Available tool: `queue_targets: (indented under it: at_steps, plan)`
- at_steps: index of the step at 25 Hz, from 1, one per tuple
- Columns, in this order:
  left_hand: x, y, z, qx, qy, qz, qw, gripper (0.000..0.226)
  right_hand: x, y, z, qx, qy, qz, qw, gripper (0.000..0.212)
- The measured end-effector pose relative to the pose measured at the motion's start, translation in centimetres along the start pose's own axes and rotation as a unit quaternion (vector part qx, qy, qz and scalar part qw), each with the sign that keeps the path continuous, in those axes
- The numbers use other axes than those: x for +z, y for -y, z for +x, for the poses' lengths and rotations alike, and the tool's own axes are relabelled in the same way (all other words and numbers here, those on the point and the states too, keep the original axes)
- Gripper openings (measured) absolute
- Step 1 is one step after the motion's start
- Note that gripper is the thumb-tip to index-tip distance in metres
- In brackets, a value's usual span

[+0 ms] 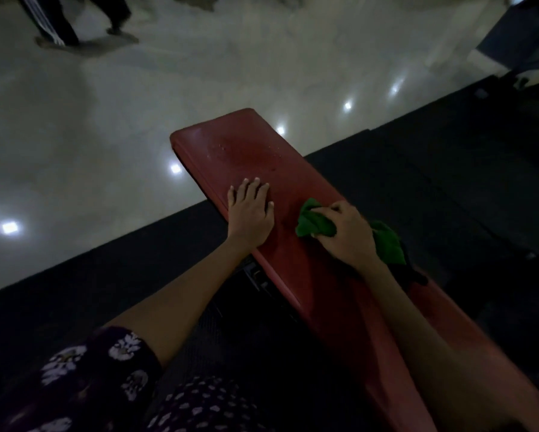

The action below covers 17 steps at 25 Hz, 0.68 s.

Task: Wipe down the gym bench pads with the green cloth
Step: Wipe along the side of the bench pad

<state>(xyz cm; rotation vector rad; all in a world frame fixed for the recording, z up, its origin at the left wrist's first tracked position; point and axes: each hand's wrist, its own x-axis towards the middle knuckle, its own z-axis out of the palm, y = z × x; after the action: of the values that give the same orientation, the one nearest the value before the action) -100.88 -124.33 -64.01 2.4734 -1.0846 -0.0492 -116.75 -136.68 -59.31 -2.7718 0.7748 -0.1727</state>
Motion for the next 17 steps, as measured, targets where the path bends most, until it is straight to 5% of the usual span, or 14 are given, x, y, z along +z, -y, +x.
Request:
queue_targets:
  at_steps: [6,12,17]
  plan:
    - [-2.8,4.0,3.9,0.158,0.035,0.015,0.987,0.046,1.1,3.2,-1.5,-0.122,0.076,0.002,0.99,0.054]
    - [-1.7,5.4,2.8,0.167,0.049,0.008,0.985,0.074,1.0,2.6,6.2,0.167,-0.021,-0.053,0.984,0.054]
    - [-1.8,5.7,3.1,0.167,0.049,0.002,0.985,0.077,1.9,5.1,2.6,-0.047,0.021,-0.021,0.998,0.055]
